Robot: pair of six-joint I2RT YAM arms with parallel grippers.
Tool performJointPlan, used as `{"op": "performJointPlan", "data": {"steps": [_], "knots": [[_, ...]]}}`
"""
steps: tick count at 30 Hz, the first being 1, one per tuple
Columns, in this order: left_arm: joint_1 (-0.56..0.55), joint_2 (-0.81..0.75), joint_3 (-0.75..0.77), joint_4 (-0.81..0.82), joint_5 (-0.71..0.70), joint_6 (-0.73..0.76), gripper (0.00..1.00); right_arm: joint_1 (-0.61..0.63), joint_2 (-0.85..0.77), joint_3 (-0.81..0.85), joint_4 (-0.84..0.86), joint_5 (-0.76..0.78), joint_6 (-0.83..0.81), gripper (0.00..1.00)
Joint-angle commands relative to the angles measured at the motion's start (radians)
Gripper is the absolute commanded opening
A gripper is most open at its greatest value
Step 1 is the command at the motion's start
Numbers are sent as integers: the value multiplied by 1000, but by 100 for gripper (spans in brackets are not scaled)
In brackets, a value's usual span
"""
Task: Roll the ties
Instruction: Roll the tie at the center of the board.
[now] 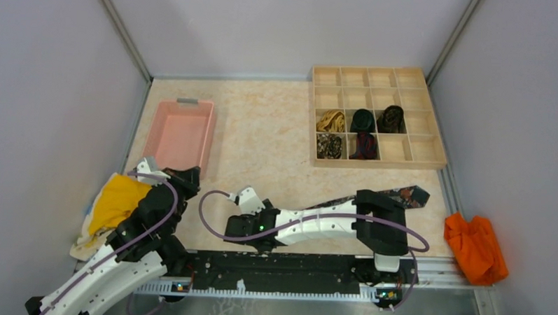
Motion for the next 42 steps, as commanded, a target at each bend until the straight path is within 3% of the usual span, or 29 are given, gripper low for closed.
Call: {"op": "performJointPlan", "data": {"steps": [1, 7, 16, 29, 35, 42], "knots": [[-2, -10, 41, -206, -73, -35, 0, 9, 58, 74, -17, 14, -44, 60], [-1, -10, 37, -198, -73, -17, 0, -31, 110, 62, -1, -56, -26, 60], [-1, -13, 24, -146, -54, 28, 0, -98, 63, -67, 54, -113, 21, 59], [-1, -10, 6, -116, -38, 43, 0, -146, 28, -126, 148, -93, -11, 23], [-2, -2, -11, -83, -35, 53, 0, -151, -120, -217, 385, -180, -108, 19], [-1, 44, -5, -6, 0, 99, 0, -241, -326, -416, 720, -472, -136, 19]]}}
